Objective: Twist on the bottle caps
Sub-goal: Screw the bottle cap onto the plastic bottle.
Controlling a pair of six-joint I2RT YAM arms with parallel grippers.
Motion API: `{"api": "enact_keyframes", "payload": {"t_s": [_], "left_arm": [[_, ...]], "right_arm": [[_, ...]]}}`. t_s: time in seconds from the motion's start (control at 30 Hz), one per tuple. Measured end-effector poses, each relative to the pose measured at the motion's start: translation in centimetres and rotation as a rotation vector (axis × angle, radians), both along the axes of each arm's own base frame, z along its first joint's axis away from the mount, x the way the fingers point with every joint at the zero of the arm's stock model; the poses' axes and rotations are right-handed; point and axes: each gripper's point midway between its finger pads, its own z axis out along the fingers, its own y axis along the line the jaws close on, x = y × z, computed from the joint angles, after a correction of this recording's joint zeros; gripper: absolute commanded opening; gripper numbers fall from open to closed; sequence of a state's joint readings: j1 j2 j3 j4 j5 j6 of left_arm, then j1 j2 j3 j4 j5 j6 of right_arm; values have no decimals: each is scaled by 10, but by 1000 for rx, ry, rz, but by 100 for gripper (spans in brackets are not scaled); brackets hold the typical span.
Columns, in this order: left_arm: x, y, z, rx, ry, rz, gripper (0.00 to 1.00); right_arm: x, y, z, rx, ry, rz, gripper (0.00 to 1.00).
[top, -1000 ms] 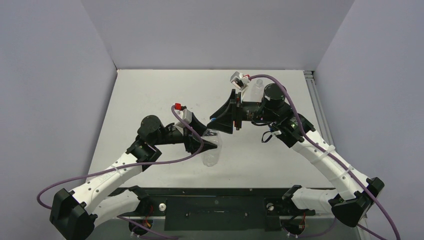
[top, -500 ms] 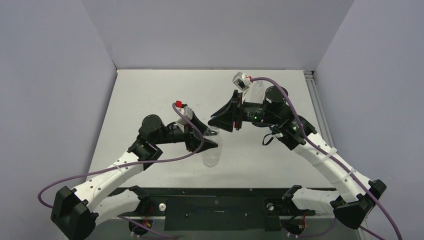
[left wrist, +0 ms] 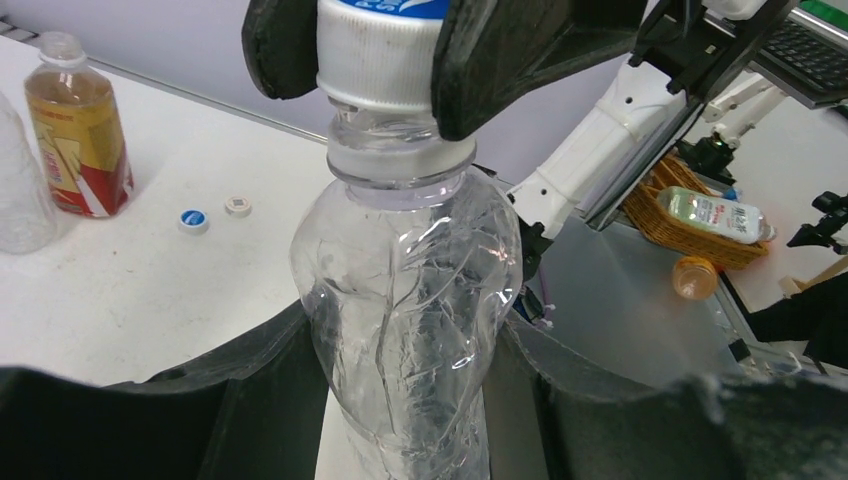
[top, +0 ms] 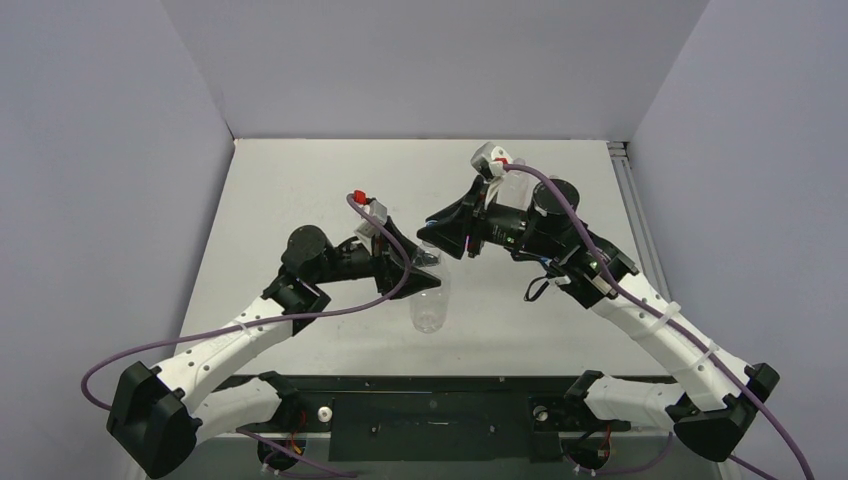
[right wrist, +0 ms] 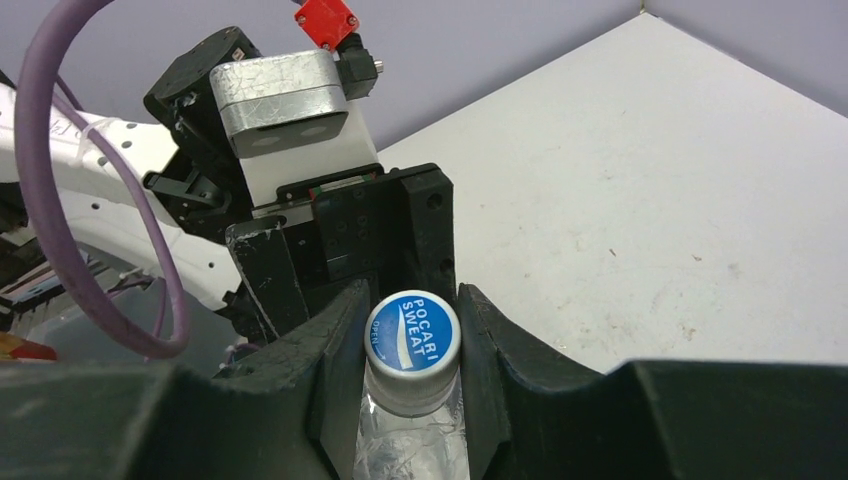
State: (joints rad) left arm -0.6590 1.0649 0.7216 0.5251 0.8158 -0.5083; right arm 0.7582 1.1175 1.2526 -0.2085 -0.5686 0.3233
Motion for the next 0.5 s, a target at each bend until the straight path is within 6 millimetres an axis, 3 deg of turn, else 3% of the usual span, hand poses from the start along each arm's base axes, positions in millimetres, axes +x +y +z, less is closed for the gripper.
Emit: {"api": "enact_keyframes", "payload": {"t_s": [0.2,0.5], "left_arm": [[18,0,1,18,-28,93,0],[60,2,-1,83,-151,384,0]], "right_arm": [[14,1,2,-3,-12,-106,0],[48,1,3,-39,53,-378,0]]}}
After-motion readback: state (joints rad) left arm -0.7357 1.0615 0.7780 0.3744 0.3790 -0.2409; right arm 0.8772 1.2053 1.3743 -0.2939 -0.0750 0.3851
